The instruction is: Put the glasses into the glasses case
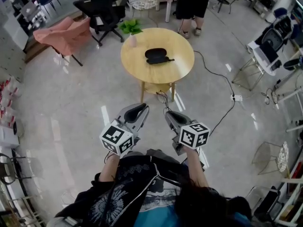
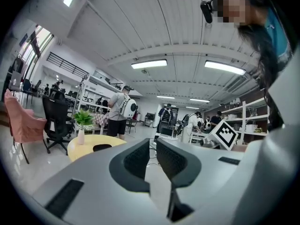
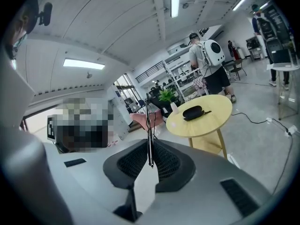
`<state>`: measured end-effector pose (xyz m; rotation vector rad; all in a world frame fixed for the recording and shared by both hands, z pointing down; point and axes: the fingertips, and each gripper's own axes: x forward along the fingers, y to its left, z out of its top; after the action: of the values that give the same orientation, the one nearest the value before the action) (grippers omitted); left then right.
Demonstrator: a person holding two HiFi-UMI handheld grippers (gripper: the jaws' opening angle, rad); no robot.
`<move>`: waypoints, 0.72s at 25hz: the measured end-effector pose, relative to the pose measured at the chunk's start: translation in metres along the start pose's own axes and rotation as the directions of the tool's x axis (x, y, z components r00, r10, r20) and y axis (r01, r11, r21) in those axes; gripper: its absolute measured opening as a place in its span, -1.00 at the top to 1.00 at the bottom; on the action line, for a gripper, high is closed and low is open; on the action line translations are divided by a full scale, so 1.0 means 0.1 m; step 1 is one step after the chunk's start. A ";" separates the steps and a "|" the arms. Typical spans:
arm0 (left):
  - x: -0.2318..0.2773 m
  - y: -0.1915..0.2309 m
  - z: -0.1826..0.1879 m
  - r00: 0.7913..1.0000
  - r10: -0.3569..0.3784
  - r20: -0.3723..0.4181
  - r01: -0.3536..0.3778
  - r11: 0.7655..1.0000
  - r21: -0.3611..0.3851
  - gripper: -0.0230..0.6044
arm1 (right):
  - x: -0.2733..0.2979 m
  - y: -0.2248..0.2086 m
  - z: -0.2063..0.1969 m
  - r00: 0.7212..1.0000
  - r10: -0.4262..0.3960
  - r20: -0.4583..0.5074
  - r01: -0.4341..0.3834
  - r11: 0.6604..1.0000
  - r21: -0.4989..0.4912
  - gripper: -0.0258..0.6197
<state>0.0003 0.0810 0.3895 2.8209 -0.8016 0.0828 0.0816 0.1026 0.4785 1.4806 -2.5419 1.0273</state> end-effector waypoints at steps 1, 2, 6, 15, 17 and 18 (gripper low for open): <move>0.02 -0.03 -0.01 1.000 0.004 -0.002 -0.004 1.000 0.000 0.78 | -0.02 -0.03 0.00 1.000 0.003 -0.001 -0.003 1.000 0.002 0.74; 0.04 -0.05 -0.02 1.000 0.007 -0.006 -0.007 1.000 0.000 0.78 | -0.04 -0.05 -0.01 1.000 0.006 -0.003 -0.006 1.000 0.005 0.74; 0.08 -0.15 -0.12 0.999 0.013 -0.033 -0.013 1.000 0.002 0.78 | -0.10 -0.15 -0.08 1.000 0.011 -0.008 -0.011 1.000 0.029 0.74; 0.10 -0.11 -0.19 0.997 0.044 -0.060 -0.045 0.999 -0.013 0.78 | -0.04 -0.27 -0.17 0.999 0.030 -0.029 -0.028 0.996 0.080 0.74; 0.14 -0.05 -0.20 0.997 0.045 -0.060 -0.046 0.999 -0.022 0.78 | 0.03 -0.32 -0.15 0.999 0.028 -0.035 -0.025 0.996 0.084 0.74; 0.16 0.00 -0.21 0.997 0.043 -0.061 -0.044 0.999 -0.027 0.78 | 0.08 -0.35 -0.14 0.999 0.025 -0.038 -0.022 0.996 0.085 0.74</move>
<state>0.0143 0.0775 0.4117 2.7607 -0.8441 0.1616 0.1007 0.0927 0.5101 1.4380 -2.5243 1.1696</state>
